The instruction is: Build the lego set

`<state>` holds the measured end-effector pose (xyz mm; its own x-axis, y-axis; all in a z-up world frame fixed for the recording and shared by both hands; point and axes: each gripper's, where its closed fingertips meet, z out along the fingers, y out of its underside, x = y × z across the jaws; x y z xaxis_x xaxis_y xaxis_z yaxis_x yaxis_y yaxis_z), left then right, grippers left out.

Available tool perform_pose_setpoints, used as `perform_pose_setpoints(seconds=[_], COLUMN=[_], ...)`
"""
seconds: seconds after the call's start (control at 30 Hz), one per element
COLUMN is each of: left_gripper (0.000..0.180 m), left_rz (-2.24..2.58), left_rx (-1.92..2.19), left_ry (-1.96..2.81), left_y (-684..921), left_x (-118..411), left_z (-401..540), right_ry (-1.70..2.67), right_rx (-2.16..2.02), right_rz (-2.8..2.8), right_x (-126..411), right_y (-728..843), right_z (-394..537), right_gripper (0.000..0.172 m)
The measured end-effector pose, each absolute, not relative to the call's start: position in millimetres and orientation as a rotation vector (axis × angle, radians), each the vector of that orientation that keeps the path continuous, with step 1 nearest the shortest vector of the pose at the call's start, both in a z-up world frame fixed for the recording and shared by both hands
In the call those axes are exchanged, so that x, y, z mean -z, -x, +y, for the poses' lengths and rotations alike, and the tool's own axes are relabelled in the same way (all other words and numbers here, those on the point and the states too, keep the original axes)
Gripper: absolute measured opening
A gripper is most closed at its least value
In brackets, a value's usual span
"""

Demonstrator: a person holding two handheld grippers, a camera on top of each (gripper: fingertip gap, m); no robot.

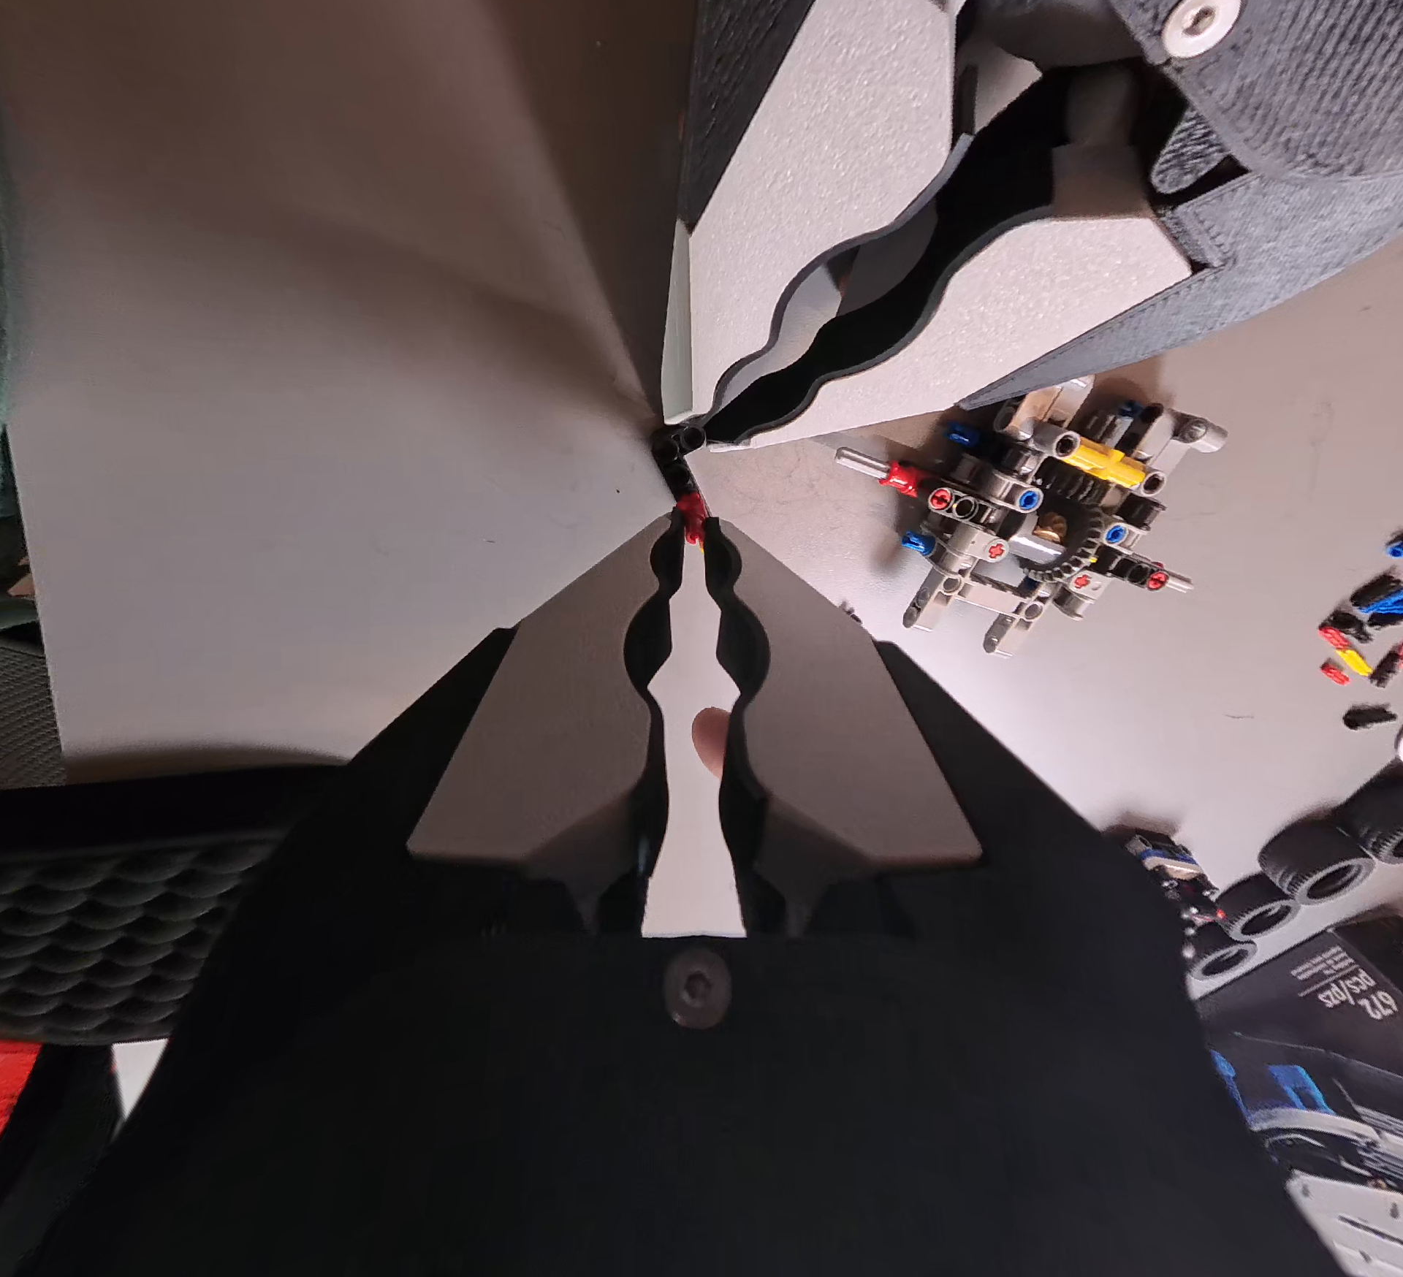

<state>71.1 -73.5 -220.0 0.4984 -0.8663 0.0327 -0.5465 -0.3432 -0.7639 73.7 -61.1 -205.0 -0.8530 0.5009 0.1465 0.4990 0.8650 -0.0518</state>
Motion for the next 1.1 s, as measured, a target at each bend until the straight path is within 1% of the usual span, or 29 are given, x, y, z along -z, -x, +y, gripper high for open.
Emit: perform_pose_setpoints(seconds=[0.03,0.43,0.8,1.1], left_gripper=[0.006,0.006,0.005,0.005], left_rz=[1.156,1.187,1.276,1.319], left_rx=[0.583,0.6,0.669,0.707], left_ry=[2.036,2.024,1.981,1.964], left_y=[-71.0,-71.0,-71.3,-71.3], left_x=[220.1,220.5,219.5,219.3], left_z=[-73.5,-73.8,-74.2,-74.6], right_ry=[0.77,0.715,0.331,0.022], right_rx=[-0.01,0.03,0.003,0.093], right_rz=[-2.884,-2.919,-2.989,-3.036], right_x=[205.3,213.0,212.3,212.3], right_y=[-74.0,-73.8,-75.5,-76.6], right_z=[-61.8,-61.1,-62.0,-63.0], right_gripper=[0.003,0.003,0.003,0.003])
